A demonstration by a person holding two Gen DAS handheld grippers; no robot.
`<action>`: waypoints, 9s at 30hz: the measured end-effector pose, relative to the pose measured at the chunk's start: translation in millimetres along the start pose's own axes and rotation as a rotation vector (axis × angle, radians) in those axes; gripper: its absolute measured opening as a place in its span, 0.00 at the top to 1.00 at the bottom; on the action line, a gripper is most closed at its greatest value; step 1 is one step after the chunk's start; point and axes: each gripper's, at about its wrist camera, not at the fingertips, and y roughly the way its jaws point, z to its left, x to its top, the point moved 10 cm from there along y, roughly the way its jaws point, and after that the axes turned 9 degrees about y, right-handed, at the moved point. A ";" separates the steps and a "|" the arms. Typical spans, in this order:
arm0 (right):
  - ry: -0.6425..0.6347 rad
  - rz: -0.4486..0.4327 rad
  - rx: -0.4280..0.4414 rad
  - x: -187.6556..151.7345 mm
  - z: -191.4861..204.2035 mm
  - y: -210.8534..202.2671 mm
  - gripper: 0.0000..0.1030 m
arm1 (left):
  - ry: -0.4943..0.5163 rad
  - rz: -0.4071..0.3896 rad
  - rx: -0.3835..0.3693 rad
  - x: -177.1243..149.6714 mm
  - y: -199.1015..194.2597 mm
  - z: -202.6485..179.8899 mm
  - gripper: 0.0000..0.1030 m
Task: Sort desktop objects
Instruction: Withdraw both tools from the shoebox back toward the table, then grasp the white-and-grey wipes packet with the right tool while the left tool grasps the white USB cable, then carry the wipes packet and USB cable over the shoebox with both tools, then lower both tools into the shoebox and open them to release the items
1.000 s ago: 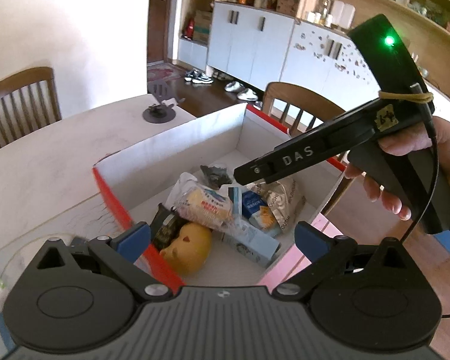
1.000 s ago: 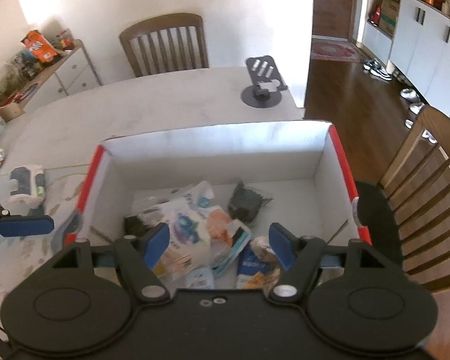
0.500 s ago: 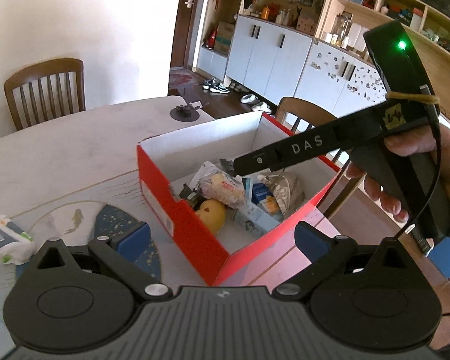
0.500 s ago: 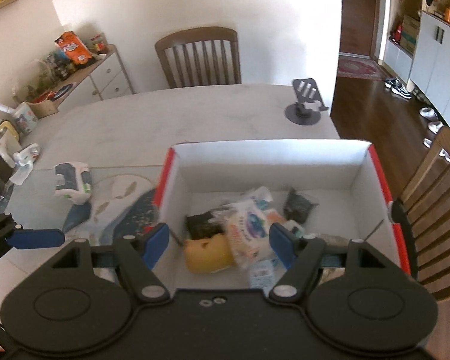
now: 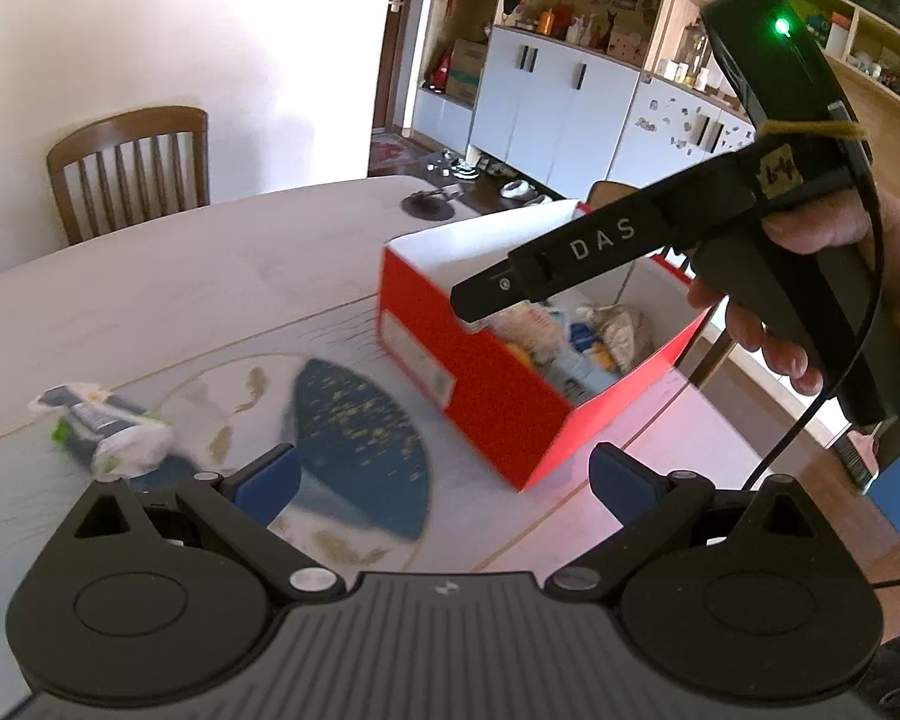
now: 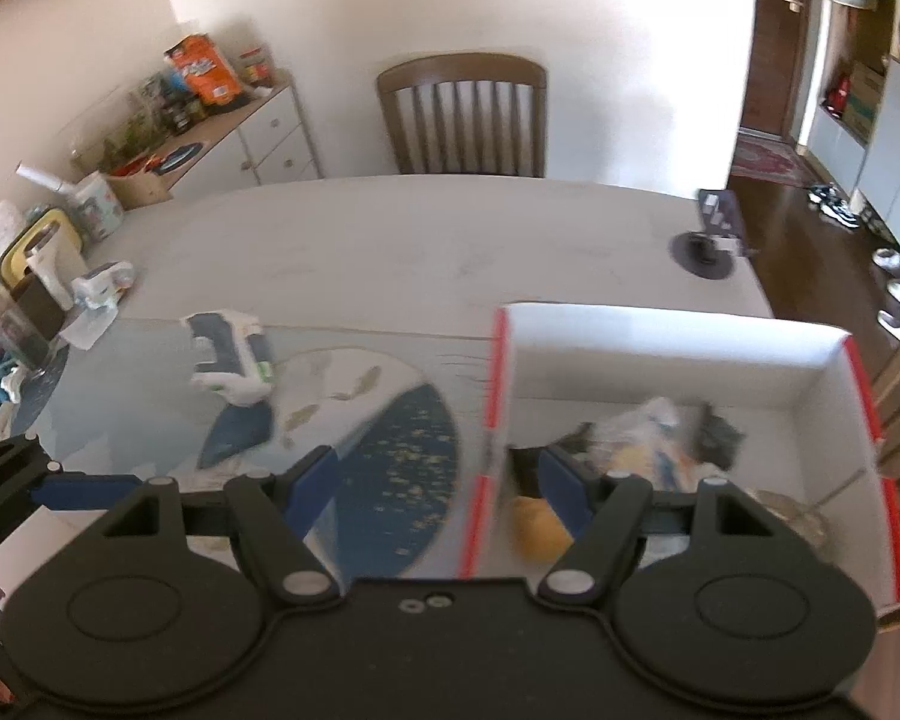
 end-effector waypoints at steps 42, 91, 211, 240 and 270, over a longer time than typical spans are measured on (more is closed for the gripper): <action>-0.253 0.208 0.042 9.3 208.0 161.4 0.29 | 0.047 0.083 -0.016 -141.6 5.4 134.0 0.00; -0.304 0.268 -0.073 9.9 188.3 248.5 0.51 | 0.179 0.094 -0.096 -174.2 40.5 110.2 0.84; 0.034 0.028 -0.300 8.8 -200.0 -17.2 0.64 | 0.115 0.148 -0.265 85.1 147.1 -80.8 0.90; -0.023 0.132 -0.316 9.9 -220.2 67.5 0.64 | 0.232 0.308 -0.264 50.4 209.7 -94.1 0.90; 0.015 0.069 -0.253 10.3 -215.2 33.4 0.38 | 0.217 0.313 -0.266 51.9 209.9 -96.2 0.87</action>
